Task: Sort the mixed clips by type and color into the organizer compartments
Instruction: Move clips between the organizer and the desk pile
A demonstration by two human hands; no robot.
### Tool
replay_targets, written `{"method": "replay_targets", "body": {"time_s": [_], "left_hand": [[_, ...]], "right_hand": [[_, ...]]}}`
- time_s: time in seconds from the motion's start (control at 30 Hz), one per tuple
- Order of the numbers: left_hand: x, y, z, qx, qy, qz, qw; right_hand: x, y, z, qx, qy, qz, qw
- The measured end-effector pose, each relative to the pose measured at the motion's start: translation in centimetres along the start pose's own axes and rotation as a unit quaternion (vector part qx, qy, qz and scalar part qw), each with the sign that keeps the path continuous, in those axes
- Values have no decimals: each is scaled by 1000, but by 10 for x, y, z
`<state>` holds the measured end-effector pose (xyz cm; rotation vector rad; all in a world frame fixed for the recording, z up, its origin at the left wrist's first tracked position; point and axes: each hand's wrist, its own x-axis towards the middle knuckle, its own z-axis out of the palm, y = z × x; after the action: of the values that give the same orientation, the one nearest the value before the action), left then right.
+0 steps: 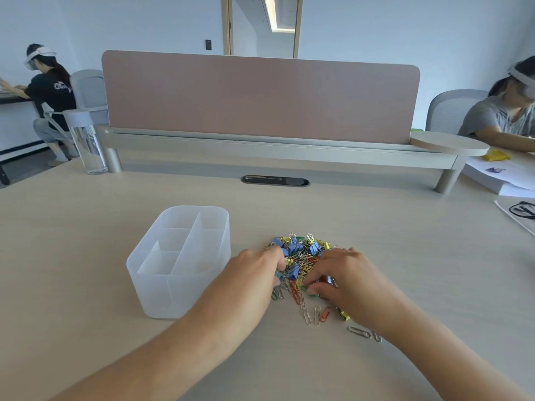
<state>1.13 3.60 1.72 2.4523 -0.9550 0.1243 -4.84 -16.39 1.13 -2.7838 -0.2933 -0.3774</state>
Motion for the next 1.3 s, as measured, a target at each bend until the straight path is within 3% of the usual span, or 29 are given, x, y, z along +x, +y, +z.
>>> {"method": "replay_targets", "body": {"time_s": [0.13,0.3,0.73,0.87,0.97,1.03,1.17,1.3], "left_hand": [[4,-4,2,77,-49,-42,995],[7,-7,6,154,-91,-15,984],[9,-1,2,70,-102,29,992],[9,0,0,62,-112,33,991],[10,1,0,42,-119,31,992],[10,0,0,35,-120,34,992],[10,-1,1,42,-111,46,992],[11,0,2,64,-110,58,990]], "right_hand": [[2,-5,5,26,-4,40,999],[1,-7,-1,39,-37,68,996],[-7,-14,-21,-10,-146,41,988],[-6,-15,-21,20,-83,9,996],[-7,-14,-27,136,36,28,990],[-7,-11,-28,218,73,70,971],[-5,-4,-18,303,32,144,942],[-5,-3,-13,259,16,168,951]]}}
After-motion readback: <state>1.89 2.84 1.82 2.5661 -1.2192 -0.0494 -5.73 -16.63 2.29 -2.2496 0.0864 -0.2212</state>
